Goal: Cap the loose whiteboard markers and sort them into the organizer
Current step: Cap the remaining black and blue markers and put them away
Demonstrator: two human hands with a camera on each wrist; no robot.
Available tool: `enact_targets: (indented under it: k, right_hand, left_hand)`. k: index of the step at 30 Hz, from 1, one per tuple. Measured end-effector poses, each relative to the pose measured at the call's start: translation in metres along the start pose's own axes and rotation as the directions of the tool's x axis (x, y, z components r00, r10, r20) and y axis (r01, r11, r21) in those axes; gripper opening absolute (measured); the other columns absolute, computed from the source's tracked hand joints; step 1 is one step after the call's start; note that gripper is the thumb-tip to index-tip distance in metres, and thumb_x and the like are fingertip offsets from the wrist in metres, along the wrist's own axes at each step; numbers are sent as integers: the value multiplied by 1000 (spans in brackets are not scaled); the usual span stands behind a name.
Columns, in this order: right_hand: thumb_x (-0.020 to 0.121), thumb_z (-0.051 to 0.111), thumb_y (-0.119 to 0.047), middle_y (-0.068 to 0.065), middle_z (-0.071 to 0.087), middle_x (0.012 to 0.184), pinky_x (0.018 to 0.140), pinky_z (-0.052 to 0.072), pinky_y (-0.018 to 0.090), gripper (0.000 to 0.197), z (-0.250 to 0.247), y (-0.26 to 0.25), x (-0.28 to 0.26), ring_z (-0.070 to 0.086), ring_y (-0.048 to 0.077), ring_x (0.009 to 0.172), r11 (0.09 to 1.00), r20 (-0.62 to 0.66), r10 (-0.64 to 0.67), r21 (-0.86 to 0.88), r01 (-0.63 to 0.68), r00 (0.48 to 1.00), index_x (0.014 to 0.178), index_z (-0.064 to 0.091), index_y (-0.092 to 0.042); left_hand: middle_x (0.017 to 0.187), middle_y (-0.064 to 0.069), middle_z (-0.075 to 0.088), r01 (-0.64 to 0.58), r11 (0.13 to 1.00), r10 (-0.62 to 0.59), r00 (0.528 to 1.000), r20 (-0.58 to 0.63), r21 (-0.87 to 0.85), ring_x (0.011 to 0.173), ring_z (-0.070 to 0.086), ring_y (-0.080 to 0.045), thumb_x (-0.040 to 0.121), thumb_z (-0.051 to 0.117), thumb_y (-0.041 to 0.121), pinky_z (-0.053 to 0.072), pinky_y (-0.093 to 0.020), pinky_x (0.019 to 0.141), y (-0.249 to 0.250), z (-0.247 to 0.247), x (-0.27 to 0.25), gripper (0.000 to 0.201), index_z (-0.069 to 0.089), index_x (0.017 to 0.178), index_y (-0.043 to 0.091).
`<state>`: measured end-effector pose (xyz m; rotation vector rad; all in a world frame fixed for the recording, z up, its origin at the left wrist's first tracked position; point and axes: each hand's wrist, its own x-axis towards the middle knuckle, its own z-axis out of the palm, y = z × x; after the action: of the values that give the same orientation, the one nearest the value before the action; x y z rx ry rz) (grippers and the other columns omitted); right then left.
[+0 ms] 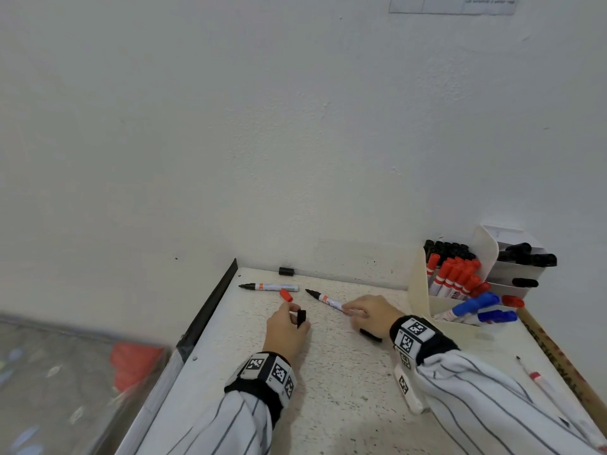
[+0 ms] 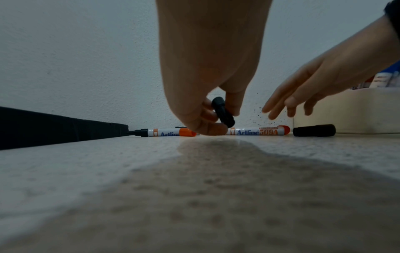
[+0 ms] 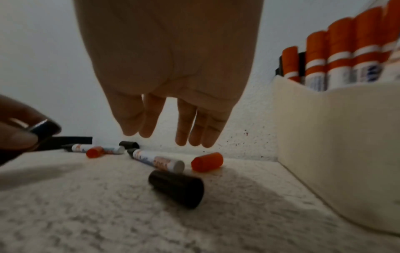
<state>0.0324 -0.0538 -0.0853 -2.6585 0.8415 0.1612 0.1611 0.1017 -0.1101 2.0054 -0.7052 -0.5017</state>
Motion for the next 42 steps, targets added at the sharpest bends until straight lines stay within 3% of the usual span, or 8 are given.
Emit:
enact_targets:
  k: [6, 11, 15, 21, 27, 31, 37, 42]
  right_hand:
    - [96, 43, -28, 3, 53, 121, 92, 40, 33, 31, 12, -11, 20, 47, 24, 110, 971, -9, 74, -229, -74, 997, 122, 57, -32]
    - [93, 44, -4, -1, 49, 90, 65, 38, 20, 19, 2, -19, 18, 48, 15, 77, 998, -359, 24, 58, -3, 933, 89, 49, -21]
    - [96, 41, -5, 0, 47, 94, 69, 33, 22, 19, -9, -20, 4, 45, 15, 84, 976, -424, 28, 205, 66, 905, 109, 51, -12]
    - [95, 43, -5, 1, 51, 95, 72, 32, 13, 21, 8, -2, -38, 46, 14, 87, 951, -399, -6, 282, 129, 917, 108, 59, -7]
    - [93, 45, -1, -1, 52, 96, 74, 33, 4, 20, 10, 12, -74, 46, 0, 82, 928, -436, -22, 325, 180, 900, 107, 60, -5]
    - [94, 44, -3, -5, 52, 96, 74, 34, 1, 20, 2, 19, -91, 46, -5, 84, 926, -511, 24, 336, 174, 859, 106, 59, -8]
    - [93, 46, -5, -3, 56, 96, 76, 34, 3, 19, 9, 23, -107, 50, 5, 85, 928, -439, -15, 328, 176, 898, 106, 60, -11]
    - [90, 57, -17, -7, 59, 92, 72, 39, 11, 14, 15, 17, -130, 53, 7, 82, 921, -276, -66, 353, 165, 959, 99, 55, -28]
  left_hand:
    - [118, -2, 57, -41, 999, 41, 999, -9, 29, 104, 53, -11, 92, 54, 16, 43, -23, 92, -3, 2, 2, 33, 51, 125, 19]
    - [124, -4, 54, -55, 998, 55, 998, -1, 40, 113, 51, -16, 93, 53, 15, 41, -26, 99, -6, 1, 3, 35, 51, 128, 17]
    - [124, -5, 58, -56, 998, 56, 998, -21, 16, 112, 53, -16, 93, 52, 9, 37, -20, 94, -5, 1, 2, 31, 55, 124, 11]
    - [119, -4, 60, -165, 986, 165, 986, 14, 17, 101, 50, -10, 93, 50, 7, 35, -17, 90, -3, 0, -3, 29, 60, 119, 13]
    - [112, -4, 59, -389, 903, 315, 889, 334, 184, 107, 52, -18, 94, 48, 9, 36, -20, 94, 6, -1, -14, 32, 59, 123, 17]
    - [116, -7, 61, -368, 922, 339, 917, 210, 120, 110, 52, -18, 93, 51, 9, 34, -17, 90, 11, -2, -19, 31, 60, 123, 14]
    - [95, -2, 57, -428, 892, 334, 841, 425, 146, 86, 50, -12, 97, 43, 13, 37, -21, 77, 17, 1, -38, 32, 56, 126, 19]
    - [88, 3, 61, -327, 945, 271, 809, 522, 17, 69, 50, -5, 98, 41, 11, 41, -13, 67, 20, -7, -51, 30, 60, 120, 19]
